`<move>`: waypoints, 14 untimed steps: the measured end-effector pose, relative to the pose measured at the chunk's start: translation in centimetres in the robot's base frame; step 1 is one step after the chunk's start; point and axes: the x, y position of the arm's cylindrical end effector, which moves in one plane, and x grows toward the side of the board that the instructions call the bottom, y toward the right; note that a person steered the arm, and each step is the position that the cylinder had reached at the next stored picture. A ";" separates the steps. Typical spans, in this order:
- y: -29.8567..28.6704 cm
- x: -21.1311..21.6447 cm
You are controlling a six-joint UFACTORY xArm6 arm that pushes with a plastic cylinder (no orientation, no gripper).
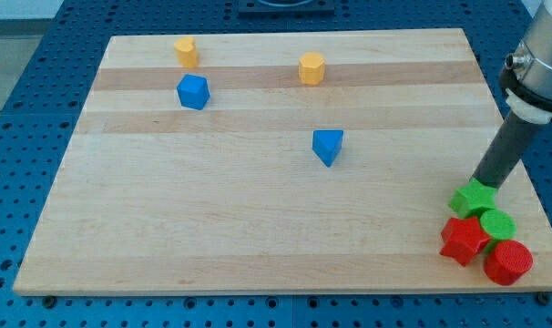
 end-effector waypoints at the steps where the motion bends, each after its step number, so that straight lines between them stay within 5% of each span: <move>1: -1.4 -1.6; 2: -7.2 -6.3; 3: -13.1 -4.7; 4: -13.4 -2.9; 8: -15.9 -10.2; 9: -18.6 -9.8; 11: -19.9 -1.4; 13: -16.1 -5.3; 14: -15.8 -1.7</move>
